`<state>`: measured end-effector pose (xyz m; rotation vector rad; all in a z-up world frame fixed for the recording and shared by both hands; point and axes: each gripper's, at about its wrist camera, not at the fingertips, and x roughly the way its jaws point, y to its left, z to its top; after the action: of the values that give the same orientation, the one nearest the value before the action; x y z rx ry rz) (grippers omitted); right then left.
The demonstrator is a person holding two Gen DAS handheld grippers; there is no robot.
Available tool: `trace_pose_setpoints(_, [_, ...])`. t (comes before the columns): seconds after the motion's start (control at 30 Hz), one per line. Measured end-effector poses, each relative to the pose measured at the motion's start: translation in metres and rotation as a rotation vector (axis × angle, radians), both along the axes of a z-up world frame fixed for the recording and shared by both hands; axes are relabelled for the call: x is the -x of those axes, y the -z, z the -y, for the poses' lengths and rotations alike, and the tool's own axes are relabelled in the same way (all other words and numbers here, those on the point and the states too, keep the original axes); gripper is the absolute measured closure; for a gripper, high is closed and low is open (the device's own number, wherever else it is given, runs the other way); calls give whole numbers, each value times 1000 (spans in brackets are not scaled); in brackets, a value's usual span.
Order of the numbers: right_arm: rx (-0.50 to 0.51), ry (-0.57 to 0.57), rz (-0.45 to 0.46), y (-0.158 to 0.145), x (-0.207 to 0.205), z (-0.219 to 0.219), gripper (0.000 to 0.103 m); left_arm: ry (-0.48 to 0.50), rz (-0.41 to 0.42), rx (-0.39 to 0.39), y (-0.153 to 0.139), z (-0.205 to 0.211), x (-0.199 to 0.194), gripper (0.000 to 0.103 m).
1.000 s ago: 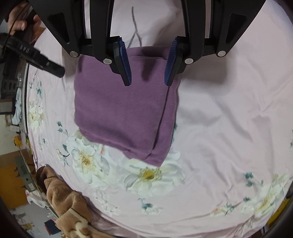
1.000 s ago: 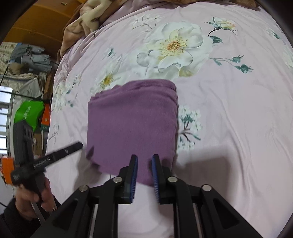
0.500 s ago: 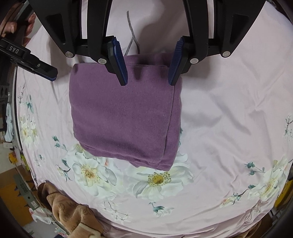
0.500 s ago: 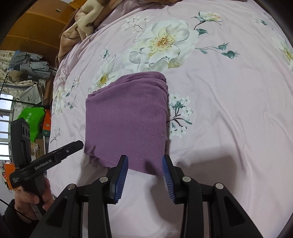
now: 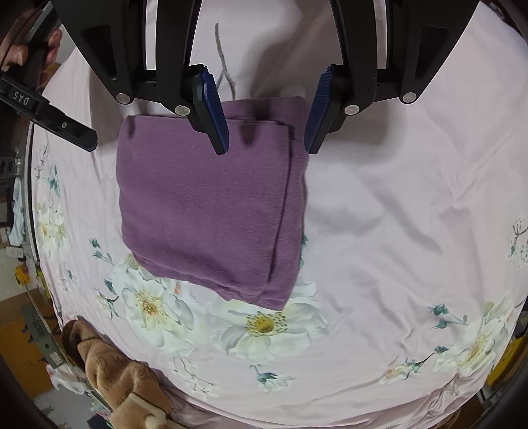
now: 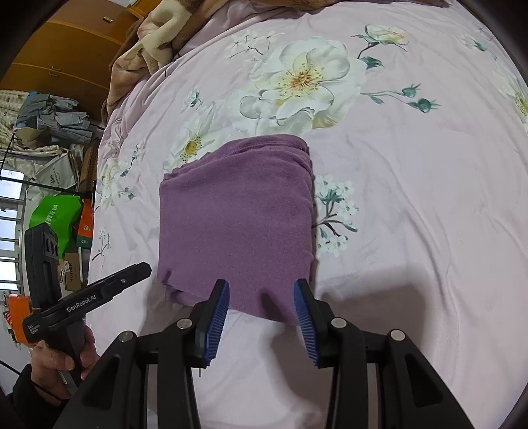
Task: Fold clothes
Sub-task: 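Lower both open tools to the edge of the purple bundle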
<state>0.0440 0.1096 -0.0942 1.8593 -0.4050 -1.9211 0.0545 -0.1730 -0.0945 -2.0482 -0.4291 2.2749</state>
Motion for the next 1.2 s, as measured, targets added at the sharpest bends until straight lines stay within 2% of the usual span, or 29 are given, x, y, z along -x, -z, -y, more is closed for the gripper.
trace_pose_setpoints(0.5, [-8, -3, -22, -4, 8, 13, 62, -44, -21, -26, -2, 25, 3, 52])
trace_pose_setpoints(0.6, [-10, 2, -28, -4, 10, 13, 61, -45, -32, -34, 0, 30, 2, 44])
trace_pose_setpoints(0.83, [9, 26, -12, 7, 14, 5, 60, -32, -28, -43, 10, 38, 3, 43])
trace_pose_setpoints(1.2, [40, 61, 18, 27, 20, -10, 59, -19, -4, -149, 33, 37, 17, 37])
